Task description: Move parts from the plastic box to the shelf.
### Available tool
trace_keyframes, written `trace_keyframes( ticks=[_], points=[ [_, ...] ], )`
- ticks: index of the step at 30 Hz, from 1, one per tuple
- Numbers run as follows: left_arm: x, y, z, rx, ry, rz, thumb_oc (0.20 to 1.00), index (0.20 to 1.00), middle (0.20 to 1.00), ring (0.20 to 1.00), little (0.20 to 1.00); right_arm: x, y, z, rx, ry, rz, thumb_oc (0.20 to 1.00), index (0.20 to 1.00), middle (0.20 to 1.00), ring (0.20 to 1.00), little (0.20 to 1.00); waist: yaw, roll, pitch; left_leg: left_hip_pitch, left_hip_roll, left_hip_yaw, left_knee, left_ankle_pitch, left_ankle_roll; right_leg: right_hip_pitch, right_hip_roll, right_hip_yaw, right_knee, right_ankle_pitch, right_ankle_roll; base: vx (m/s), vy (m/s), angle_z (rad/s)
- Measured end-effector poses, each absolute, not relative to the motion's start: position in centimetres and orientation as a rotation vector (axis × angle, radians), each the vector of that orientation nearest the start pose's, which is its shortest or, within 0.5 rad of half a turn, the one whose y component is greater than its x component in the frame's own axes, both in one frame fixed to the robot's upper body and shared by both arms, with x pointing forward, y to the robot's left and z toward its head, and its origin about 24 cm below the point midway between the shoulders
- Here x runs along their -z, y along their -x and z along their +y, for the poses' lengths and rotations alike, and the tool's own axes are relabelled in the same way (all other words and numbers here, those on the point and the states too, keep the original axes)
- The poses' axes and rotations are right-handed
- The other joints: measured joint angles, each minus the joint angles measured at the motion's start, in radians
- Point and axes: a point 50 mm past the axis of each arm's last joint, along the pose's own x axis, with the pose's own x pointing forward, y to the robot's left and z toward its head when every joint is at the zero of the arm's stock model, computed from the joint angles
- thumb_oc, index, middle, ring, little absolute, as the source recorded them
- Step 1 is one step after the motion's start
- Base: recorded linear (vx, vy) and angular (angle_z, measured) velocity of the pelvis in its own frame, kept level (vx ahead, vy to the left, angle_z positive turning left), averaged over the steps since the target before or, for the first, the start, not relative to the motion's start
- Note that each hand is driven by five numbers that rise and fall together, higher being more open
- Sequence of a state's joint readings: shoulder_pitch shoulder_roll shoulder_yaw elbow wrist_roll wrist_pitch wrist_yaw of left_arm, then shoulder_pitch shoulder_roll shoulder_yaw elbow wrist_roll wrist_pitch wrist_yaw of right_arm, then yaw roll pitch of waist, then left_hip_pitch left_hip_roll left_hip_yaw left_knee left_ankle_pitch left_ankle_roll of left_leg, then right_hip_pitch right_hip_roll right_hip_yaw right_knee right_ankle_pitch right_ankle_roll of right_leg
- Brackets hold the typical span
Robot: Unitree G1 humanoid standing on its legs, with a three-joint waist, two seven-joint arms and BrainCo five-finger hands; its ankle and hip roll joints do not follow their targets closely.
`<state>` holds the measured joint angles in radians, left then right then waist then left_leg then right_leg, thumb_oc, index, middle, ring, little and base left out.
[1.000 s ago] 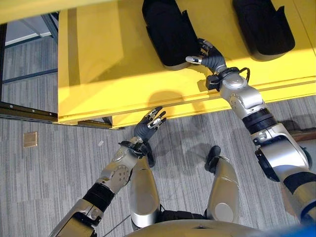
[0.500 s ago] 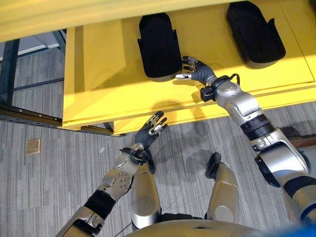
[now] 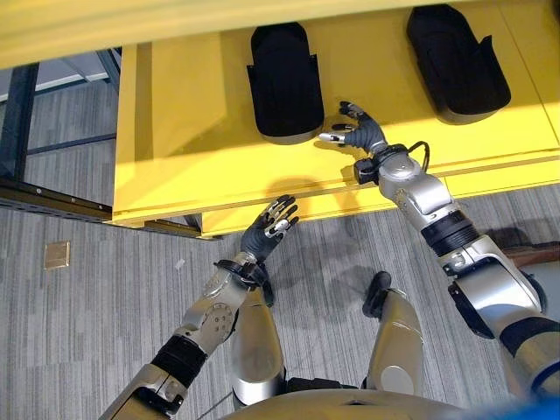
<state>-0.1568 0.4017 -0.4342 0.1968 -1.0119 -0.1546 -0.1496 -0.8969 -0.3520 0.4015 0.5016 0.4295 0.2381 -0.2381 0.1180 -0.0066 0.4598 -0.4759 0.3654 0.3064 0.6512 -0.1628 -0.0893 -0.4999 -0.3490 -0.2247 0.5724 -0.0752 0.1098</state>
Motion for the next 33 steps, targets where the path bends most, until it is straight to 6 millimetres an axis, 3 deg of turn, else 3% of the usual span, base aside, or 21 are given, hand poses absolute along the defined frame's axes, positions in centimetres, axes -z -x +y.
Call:
trace_keyframes(
  ticks=[6, 14, 18, 19, 25, 27, 33],
  points=[
    [-3.5, -26.9, 14.3, 0.383, 0.536, 0.086, 1.000, 1.000, 1.000, 1.000, 1.000, -16.7, -38.7, -12.7, -0.006, 0.195, -0.108, 1.000, 1.000, 1.000, 1.000, 1.000, -0.016, -0.025, 0.015, -0.010, 0.001, 0.000, 0.018, -0.016, 0.005, 0.002, 0.001, 0.001, -0.013, 0.009, 0.007, 0.00, 0.000, 0.00],
    [-3.8, -26.9, 14.2, 0.407, 0.420, 0.053, 1.000, 1.000, 1.000, 1.000, 1.000, -16.2, -38.3, -13.2, 0.011, 0.172, -0.125, 1.000, 1.000, 1.000, 1.000, 1.000, -0.021, -0.022, 0.020, 0.006, -0.001, 0.009, 0.006, -0.017, 0.006, 0.021, 0.006, 0.003, -0.043, 0.026, 0.009, 0.01, 0.001, -0.01],
    [-3.8, -26.8, 14.5, 0.417, 0.384, 0.058, 1.000, 1.000, 1.000, 1.000, 1.000, -15.8, -37.8, -13.2, 0.003, 0.278, -0.192, 1.000, 1.000, 1.000, 1.000, 1.000, -0.021, -0.017, 0.025, 0.031, -0.005, 0.020, -0.017, -0.011, 0.007, 0.046, 0.009, 0.002, -0.071, 0.040, 0.013, 0.01, 0.009, -0.02],
    [-3.8, -26.8, 14.5, 0.418, 0.388, 0.060, 1.000, 1.000, 1.000, 1.000, 1.000, -15.9, -37.4, -13.0, -0.006, 0.379, -0.243, 1.000, 1.000, 1.000, 1.000, 1.000, -0.022, -0.007, 0.038, 0.047, -0.008, 0.020, -0.023, -0.005, 0.001, 0.059, 0.008, 0.003, -0.073, 0.041, 0.013, 0.00, 0.000, 0.00],
    [-4.2, -26.7, 14.6, 0.431, 0.398, 0.038, 1.000, 1.000, 1.000, 1.000, 1.000, -18.9, -35.5, -12.0, -0.068, 0.768, -0.534, 1.000, 1.000, 1.000, 1.000, 1.000, -0.021, 0.015, 0.061, 0.064, -0.016, 0.025, -0.061, 0.018, 0.004, 0.057, 0.007, 0.002, -0.068, 0.041, 0.005, 0.01, 0.005, 0.01],
    [-4.1, -26.5, 14.6, 0.452, 0.408, 0.036, 1.000, 1.000, 1.000, 1.000, 1.000, -20.8, -34.2, -11.2, -0.103, 0.892, -0.705, 1.000, 1.000, 1.000, 1.000, 1.000, -0.020, 0.015, 0.061, 0.075, -0.016, 0.028, -0.071, 0.024, 0.002, 0.061, 0.007, 0.002, -0.067, 0.040, 0.003, 0.00, 0.000, 0.00],
    [-3.9, -26.2, 15.1, 0.463, 0.445, 0.033, 1.000, 1.000, 1.000, 1.000, 1.000, -23.5, -31.7, -10.0, -0.210, 1.031, -0.908, 1.000, 1.000, 1.000, 1.000, 1.000, -0.011, 0.021, 0.065, 0.076, -0.016, 0.026, -0.071, 0.028, 0.003, 0.063, 0.007, 0.001, -0.066, 0.040, 0.002, 0.00, 0.000, 0.00]
  ],
)
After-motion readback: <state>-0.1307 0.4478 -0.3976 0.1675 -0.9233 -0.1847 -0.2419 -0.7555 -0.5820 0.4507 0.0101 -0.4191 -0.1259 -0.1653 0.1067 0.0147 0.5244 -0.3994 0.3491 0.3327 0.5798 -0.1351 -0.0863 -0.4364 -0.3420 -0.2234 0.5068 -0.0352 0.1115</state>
